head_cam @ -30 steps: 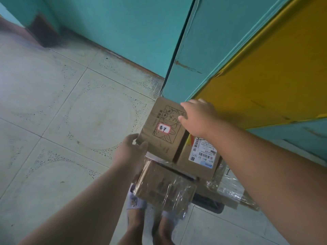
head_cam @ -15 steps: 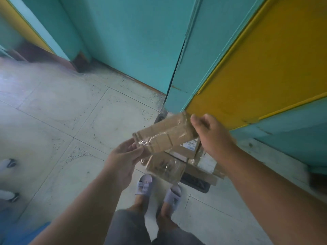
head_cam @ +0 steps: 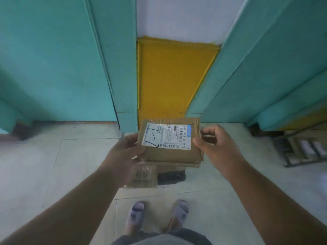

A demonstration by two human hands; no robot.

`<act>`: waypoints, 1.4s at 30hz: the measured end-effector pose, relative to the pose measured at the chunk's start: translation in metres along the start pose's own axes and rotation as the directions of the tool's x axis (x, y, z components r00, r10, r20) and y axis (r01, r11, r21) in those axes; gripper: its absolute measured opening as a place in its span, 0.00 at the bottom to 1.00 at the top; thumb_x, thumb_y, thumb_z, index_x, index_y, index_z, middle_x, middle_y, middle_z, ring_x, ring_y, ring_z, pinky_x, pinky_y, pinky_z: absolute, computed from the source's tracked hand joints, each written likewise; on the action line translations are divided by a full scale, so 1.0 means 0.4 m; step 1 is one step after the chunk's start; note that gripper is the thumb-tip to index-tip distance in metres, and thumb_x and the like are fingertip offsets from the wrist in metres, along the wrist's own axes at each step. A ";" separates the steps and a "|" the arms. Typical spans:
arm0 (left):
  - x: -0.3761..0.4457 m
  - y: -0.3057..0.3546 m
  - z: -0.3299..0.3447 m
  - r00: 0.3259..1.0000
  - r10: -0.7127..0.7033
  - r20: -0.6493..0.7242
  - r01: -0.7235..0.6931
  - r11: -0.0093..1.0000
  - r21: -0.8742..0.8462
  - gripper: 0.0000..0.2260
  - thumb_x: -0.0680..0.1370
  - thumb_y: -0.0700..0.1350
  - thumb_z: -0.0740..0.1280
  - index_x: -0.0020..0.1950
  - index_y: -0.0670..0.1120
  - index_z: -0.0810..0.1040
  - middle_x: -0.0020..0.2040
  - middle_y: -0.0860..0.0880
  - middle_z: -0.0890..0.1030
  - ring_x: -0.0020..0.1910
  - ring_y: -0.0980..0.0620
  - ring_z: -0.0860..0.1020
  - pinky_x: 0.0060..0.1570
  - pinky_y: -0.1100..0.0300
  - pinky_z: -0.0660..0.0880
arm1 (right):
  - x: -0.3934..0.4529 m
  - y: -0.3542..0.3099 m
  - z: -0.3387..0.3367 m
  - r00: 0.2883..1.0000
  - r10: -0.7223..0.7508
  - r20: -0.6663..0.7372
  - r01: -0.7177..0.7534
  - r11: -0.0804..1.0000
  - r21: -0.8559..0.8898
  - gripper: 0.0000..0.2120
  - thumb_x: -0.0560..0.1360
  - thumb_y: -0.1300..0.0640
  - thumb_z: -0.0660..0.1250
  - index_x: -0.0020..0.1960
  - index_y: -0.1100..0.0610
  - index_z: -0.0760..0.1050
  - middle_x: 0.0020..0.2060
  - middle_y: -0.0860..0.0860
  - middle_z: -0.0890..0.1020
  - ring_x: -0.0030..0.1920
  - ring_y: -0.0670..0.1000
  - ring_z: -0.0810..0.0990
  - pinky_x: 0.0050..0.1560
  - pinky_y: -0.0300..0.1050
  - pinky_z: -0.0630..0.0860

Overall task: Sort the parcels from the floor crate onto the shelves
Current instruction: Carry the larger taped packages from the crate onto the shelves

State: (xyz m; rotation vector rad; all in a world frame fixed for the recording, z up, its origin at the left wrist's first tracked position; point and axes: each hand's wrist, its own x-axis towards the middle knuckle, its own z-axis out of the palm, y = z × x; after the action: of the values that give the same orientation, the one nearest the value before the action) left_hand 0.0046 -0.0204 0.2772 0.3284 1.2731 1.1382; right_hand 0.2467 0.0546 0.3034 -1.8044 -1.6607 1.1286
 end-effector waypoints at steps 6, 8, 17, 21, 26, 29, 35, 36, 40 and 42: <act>-0.024 -0.054 0.245 0.957 0.008 0.291 -0.093 0.956 0.279 0.20 0.79 0.32 0.64 0.62 0.54 0.79 0.58 0.50 0.85 0.60 0.48 0.81 0.63 0.47 0.73 | -0.121 0.138 -0.226 0.968 0.106 -0.229 -0.106 0.994 0.014 0.30 0.74 0.50 0.74 0.74 0.44 0.67 0.61 0.43 0.78 0.43 0.40 0.81 0.39 0.35 0.75; -0.028 -0.090 0.351 0.929 -0.009 0.369 -0.136 0.921 0.364 0.18 0.79 0.35 0.66 0.60 0.57 0.78 0.57 0.52 0.85 0.59 0.50 0.82 0.63 0.48 0.75 | -0.173 0.207 -0.316 0.937 0.142 -0.319 -0.135 0.990 0.042 0.28 0.75 0.53 0.73 0.72 0.44 0.69 0.60 0.41 0.79 0.41 0.36 0.80 0.35 0.30 0.70; -0.088 -0.398 0.966 0.785 -0.136 0.604 -0.232 0.840 0.490 0.29 0.73 0.37 0.75 0.68 0.61 0.72 0.62 0.43 0.81 0.57 0.44 0.83 0.61 0.43 0.77 | -0.425 0.563 -0.834 0.795 0.288 -0.534 -0.272 0.956 0.112 0.19 0.77 0.52 0.70 0.66 0.43 0.73 0.56 0.42 0.82 0.47 0.42 0.83 0.35 0.37 0.76; -0.146 -0.530 1.217 0.688 -0.278 0.671 -0.243 0.783 0.573 0.35 0.71 0.42 0.77 0.73 0.60 0.66 0.59 0.45 0.84 0.56 0.44 0.84 0.56 0.46 0.80 | -0.504 0.688 -1.053 0.714 0.338 -0.613 -0.330 0.935 0.132 0.15 0.77 0.50 0.70 0.62 0.42 0.73 0.54 0.41 0.81 0.50 0.45 0.82 0.39 0.41 0.79; -0.168 -0.655 1.460 0.733 -0.326 0.598 -0.171 0.762 0.625 0.16 0.79 0.42 0.70 0.63 0.54 0.70 0.49 0.46 0.87 0.47 0.44 0.86 0.54 0.41 0.81 | -0.502 0.836 -1.251 0.718 0.370 -0.590 -0.361 0.922 0.138 0.09 0.77 0.50 0.71 0.55 0.43 0.75 0.47 0.40 0.80 0.42 0.36 0.77 0.25 0.25 0.69; -0.136 -0.718 1.600 0.742 -0.310 0.594 -0.148 0.789 0.596 0.13 0.79 0.42 0.68 0.61 0.52 0.70 0.49 0.43 0.87 0.48 0.42 0.85 0.54 0.41 0.81 | -0.467 0.922 -1.340 0.735 0.358 -0.576 -0.329 0.931 0.158 0.17 0.77 0.52 0.71 0.64 0.42 0.74 0.50 0.41 0.81 0.46 0.37 0.80 0.33 0.26 0.70; -0.087 -0.863 1.936 0.652 -0.374 0.660 -0.175 0.772 0.610 0.15 0.80 0.42 0.68 0.62 0.54 0.70 0.51 0.47 0.87 0.50 0.48 0.86 0.54 0.46 0.81 | -0.430 1.097 -1.552 0.476 0.537 -0.696 -0.459 0.827 0.324 0.14 0.77 0.44 0.68 0.58 0.46 0.70 0.43 0.41 0.78 0.40 0.37 0.75 0.33 0.37 0.66; -0.094 -0.886 1.996 0.621 -0.399 0.675 -0.200 0.751 0.629 0.15 0.80 0.43 0.68 0.63 0.56 0.70 0.52 0.48 0.86 0.50 0.49 0.85 0.54 0.47 0.81 | -0.439 1.125 -1.595 0.440 0.553 -0.707 -0.466 0.814 0.347 0.14 0.77 0.44 0.68 0.58 0.47 0.69 0.43 0.41 0.78 0.39 0.38 0.75 0.32 0.37 0.66; -0.137 -0.979 2.245 0.508 -0.476 0.718 -0.430 0.583 0.690 0.14 0.78 0.47 0.70 0.61 0.57 0.73 0.52 0.51 0.86 0.49 0.53 0.85 0.53 0.49 0.82 | -0.499 1.244 -1.780 0.304 0.572 -0.762 -0.473 0.785 0.400 0.17 0.76 0.44 0.70 0.59 0.47 0.67 0.47 0.46 0.78 0.41 0.42 0.78 0.31 0.37 0.69; -0.154 -1.041 2.365 0.455 -0.517 0.725 -0.508 0.517 0.689 0.12 0.77 0.46 0.72 0.58 0.55 0.74 0.49 0.49 0.86 0.46 0.52 0.85 0.51 0.49 0.83 | -0.533 1.324 -1.863 0.275 0.560 -0.781 -0.459 0.790 0.405 0.17 0.75 0.45 0.71 0.59 0.45 0.68 0.50 0.47 0.79 0.43 0.42 0.79 0.32 0.35 0.71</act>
State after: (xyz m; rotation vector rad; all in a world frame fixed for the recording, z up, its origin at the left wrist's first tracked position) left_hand 1.0332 0.0921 0.3173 1.5236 0.6740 -0.0078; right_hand 1.1704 -0.0955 0.3755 -2.3179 -0.3510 0.2351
